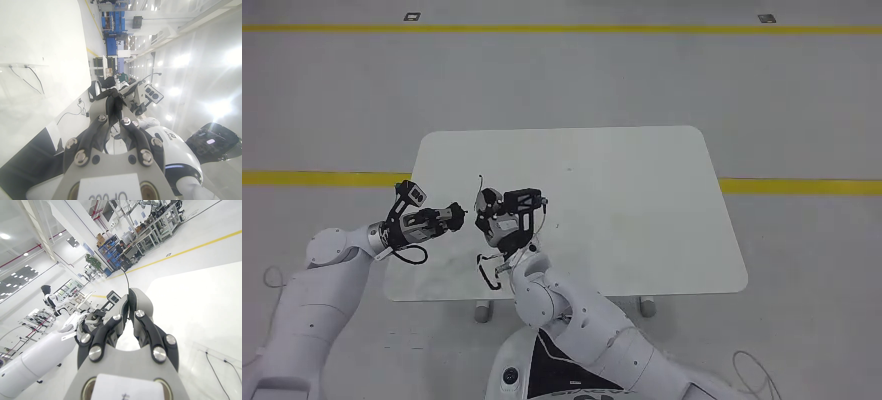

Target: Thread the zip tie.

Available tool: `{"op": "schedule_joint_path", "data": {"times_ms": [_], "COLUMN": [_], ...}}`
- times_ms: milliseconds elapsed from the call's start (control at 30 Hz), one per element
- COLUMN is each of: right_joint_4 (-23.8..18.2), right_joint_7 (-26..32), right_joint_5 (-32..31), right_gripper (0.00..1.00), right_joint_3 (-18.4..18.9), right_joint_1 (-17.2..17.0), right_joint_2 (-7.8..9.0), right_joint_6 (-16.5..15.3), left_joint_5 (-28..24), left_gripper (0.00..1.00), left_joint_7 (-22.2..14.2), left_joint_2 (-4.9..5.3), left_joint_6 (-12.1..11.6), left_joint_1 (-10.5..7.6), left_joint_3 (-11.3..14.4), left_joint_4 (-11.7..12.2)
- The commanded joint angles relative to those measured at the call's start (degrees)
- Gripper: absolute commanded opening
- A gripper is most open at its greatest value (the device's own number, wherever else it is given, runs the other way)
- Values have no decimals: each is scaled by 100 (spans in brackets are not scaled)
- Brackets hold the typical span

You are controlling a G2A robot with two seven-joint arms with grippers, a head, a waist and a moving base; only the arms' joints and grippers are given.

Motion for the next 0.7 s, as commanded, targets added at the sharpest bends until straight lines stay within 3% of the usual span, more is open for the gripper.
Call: {"op": "schedule_joint_path", "data": {"times_ms": [0, 667], "right_joint_4": [-4, 679], "right_joint_7": [-32, -548], "right_joint_5": [-99, -22], "right_gripper": [0, 0], "right_joint_3": [2, -112], "right_joint_1": [-36, 164], "right_joint_2": [-3, -338], "right_joint_6": [5, -51], "left_joint_5": [0, 0], "left_gripper": [0, 0], "left_joint_7": [0, 0], "left_joint_2": [0, 0], "left_joint_6": [0, 0], "left_joint_1": [0, 0], "left_joint_3": [0, 0], "left_joint_4": [0, 0]}}
